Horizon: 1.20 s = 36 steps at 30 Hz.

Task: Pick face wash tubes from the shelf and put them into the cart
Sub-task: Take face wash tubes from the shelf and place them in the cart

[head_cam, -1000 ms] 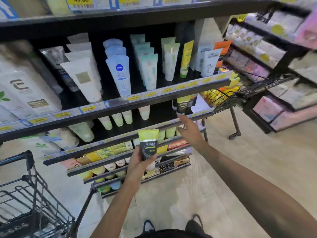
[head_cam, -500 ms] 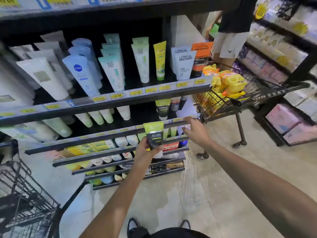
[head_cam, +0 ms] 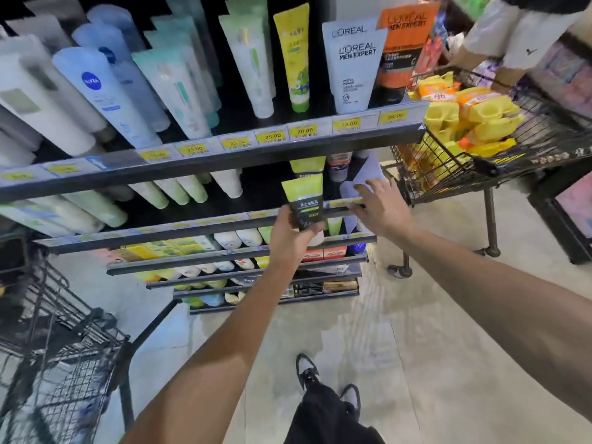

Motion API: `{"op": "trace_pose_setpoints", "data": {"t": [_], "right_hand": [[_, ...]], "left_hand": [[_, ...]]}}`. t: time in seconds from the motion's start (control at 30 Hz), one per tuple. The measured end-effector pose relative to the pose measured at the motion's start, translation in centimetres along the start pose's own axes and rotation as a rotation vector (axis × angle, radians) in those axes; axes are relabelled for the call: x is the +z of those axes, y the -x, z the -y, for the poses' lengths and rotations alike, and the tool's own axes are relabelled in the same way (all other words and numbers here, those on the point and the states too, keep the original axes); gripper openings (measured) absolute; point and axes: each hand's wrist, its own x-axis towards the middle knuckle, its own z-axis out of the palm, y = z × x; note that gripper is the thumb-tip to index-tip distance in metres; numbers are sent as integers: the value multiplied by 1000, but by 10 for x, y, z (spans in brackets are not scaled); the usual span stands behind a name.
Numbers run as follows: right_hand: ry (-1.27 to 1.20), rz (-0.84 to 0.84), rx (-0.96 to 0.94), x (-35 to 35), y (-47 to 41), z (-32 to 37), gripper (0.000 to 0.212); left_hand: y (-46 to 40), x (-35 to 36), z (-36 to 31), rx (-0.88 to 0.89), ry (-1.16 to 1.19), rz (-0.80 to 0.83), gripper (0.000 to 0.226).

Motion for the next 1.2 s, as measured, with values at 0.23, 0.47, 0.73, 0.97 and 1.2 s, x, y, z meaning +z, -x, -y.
{"op": "trace_pose_setpoints", "data": {"t": [0.23, 0.47, 0.73, 0.97, 1.2], "right_hand": [[142, -123, -28, 33, 1, -6, 43], [127, -148, -31, 40, 0, -10, 44], [133, -157, -34, 39, 1, -7, 46], [137, -163, -28, 41, 2, -6, 45], [146, -159, -21, 42, 3, -6, 44]], "left_hand": [[-31, 10, -3, 95, 14, -102, 45], [-53, 10, -14, 144, 1, -142, 43], [-69, 14, -17, 160, -108, -160, 43], [-79, 18, -18, 193, -170, -146, 44], [-88, 19, -14, 192, -187, -160, 46]]}}
